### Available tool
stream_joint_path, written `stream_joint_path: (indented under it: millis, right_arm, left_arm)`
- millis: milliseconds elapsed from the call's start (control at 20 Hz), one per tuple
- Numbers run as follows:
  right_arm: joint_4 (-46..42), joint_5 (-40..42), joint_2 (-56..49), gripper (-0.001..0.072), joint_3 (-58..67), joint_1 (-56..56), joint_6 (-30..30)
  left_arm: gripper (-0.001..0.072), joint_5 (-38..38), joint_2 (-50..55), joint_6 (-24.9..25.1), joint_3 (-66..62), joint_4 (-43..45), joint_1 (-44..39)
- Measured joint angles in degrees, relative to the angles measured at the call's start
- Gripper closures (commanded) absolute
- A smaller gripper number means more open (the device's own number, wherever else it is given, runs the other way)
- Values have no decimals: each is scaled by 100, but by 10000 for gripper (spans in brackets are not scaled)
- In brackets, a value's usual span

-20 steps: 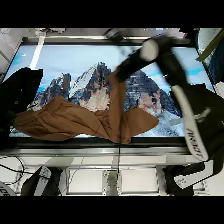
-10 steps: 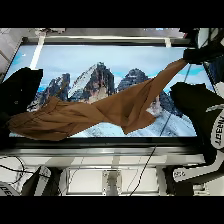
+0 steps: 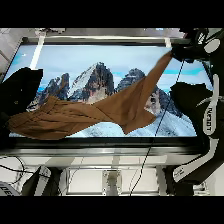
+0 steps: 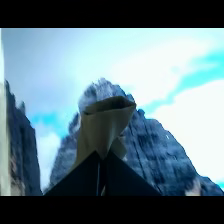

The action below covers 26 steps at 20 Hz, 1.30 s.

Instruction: Fold the clothes and pants, and hang the long-sleeved shirts on hangers.

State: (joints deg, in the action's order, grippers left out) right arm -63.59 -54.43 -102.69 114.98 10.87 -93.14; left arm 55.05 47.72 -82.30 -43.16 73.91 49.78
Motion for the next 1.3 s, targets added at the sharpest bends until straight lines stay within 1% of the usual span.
stream_joint_path:
  millis: [100, 200, 300, 350, 400, 450, 550, 600, 650, 700, 750, 800, 900, 950, 1050, 1150, 1200, 1300]
  right_arm:
    - [232, 562, -79, 709, 42, 52, -260]
    - [352, 922, -149, 709, 55, 120, -485]
    - [378, 1058, -256, 704, 61, 175, -656]
    - [372, 992, -341, 668, 63, 184, -704]
    - [350, 815, -450, 343, 57, 190, -767]
    - [328, 629, -557, 150, 52, 197, -787]
    - [308, 66, -726, 161, 46, 219, -737]
    - [308, -302, -765, 161, 42, 243, -599]
    - [302, -691, -763, 162, 42, 278, -396]
    - [271, -1084, -728, 186, 44, 315, -168]
    - [201, -1567, -662, 246, 42, 341, 79]
    - [81, -2085, -560, 272, 39, 356, 334]
    - [-162, -3034, -251, 272, -70, 415, 734]
    - [-225, -3322, -26, 272, -245, 481, 863]
    - [-203, -3672, 568, 271, -938, 601, 1075]
    - [-136, -3654, 1335, 258, -2151, 721, 1290]
    - [-83, -3554, 1753, 258, -2894, 791, 1399]
    - [48, -2955, 2608, 258, -4538, 920, 1561]
  left_arm:
    - [676, 0, 0, 0, 0, 20, 0]
    - [676, 0, 0, -22, 0, 39, 0]
    - [676, 0, 2, -81, 0, 39, 0]
    - [676, -4, 0, -116, 0, 44, 0]
    - [676, -4, 2, -136, 0, 61, 0]
    - [676, -4, 2, -164, 0, 63, 0]
    - [676, -4, 2, -199, 0, 76, 0]
    - [676, -4, 0, -221, 0, 76, 0]
    - [676, 0, 2, -232, 0, 76, 0]
    - [676, 15, 0, -238, -2, 72, 0]
    - [676, 42, 0, -240, -2, 72, 0]
    - [676, 66, 0, -245, -2, 70, 0]
    - [676, 120, 0, -262, -2, 68, 0]
    - [676, 142, 0, -260, -2, 68, 0]
    - [676, 157, 0, -256, -2, 66, 0]
    - [676, 179, 0, -236, -2, 68, 0]
    - [676, 184, 0, -236, -2, 68, 0]
    - [676, 188, 0, -236, -2, 68, 0]
